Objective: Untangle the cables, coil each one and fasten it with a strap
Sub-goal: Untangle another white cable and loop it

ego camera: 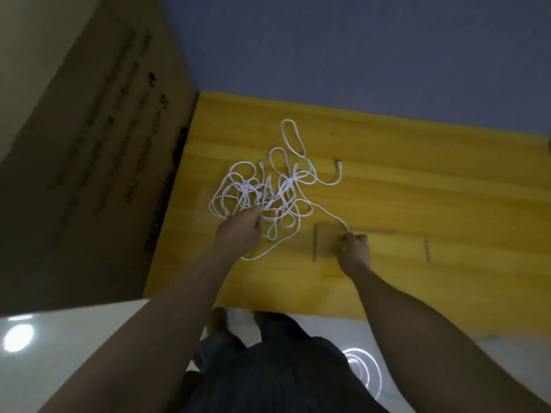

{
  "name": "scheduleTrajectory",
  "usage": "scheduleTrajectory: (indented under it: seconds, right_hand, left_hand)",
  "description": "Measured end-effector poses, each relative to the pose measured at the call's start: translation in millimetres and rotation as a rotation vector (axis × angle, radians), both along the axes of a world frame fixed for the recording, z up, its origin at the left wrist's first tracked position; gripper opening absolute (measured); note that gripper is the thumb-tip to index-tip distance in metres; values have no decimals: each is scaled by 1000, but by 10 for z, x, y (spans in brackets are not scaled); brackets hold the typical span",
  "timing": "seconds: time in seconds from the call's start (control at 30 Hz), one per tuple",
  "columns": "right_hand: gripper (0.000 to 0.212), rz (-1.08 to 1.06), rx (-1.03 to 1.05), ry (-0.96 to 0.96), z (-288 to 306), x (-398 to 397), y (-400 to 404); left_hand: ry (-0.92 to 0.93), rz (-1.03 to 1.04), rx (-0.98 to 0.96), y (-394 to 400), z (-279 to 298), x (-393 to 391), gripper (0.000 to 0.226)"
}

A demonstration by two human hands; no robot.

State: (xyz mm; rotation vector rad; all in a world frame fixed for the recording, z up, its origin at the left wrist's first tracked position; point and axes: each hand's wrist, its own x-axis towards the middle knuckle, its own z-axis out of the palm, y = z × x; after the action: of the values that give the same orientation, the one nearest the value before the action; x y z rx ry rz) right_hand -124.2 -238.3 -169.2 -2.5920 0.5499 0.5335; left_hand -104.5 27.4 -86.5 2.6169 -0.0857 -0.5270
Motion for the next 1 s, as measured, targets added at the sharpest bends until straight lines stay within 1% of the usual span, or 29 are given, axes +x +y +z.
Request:
scheduleTrajectory:
  seconds: [0.07,0.13,0.2,0.3,0.33,0.37,0.43,0.57,0.7,0.8,0.87,0.9,0.93,1.0]
  right_hand:
    - [31,-127,75,-53,43,-123,129]
    - [27,-250,180,-164,162,-213,318]
    - [24,-386,323,-305,365,-261,516]
    - [6,-555,520,-498,739,-254,739]
    - [8,-590,547,-565,876,-234,784]
    - [14,-602,558,-626,1003,-214,807]
    - [21,-581,610,-731,1295,-152,833]
    - [7,-455,771,-883,1892,35,798]
    - [11,-374,782,-1033,2469,219,707]
    - [13,-325,802,-1121,2980,363,651]
    - [11,-295,838,-1162,3298,435,631]
    - [15,-274,874,-1176,3425,457,624]
    - [19,-248,935,-1170,3527,464,626]
    - [24,-187,1026,-1083,3649,445,662]
  left_hand:
    - [9,-89,-10,-80,31,60,12]
    - [33,-159,-9,-133,95,82,9]
    - [41,-216,-22,-169,169,107,13]
    - [23,-285,-134,-249,303,194,20]
    - [7,-309,-191,-285,368,246,20]
    - [-7,-326,-251,-324,445,304,22]
    - [-14,-359,-379,-403,653,417,28]
    - [-97,-419,-579,-559,1211,619,30]
    - [-161,-455,-606,-680,1806,745,21]
    - [-243,-496,-608,-765,2282,757,6]
    - [-351,-480,-606,-812,2600,756,15]
    - [-374,-458,-638,-826,2750,755,17]
    - [-373,-437,-701,-829,2889,763,15]
    - [-347,-382,-870,-821,3151,773,13]
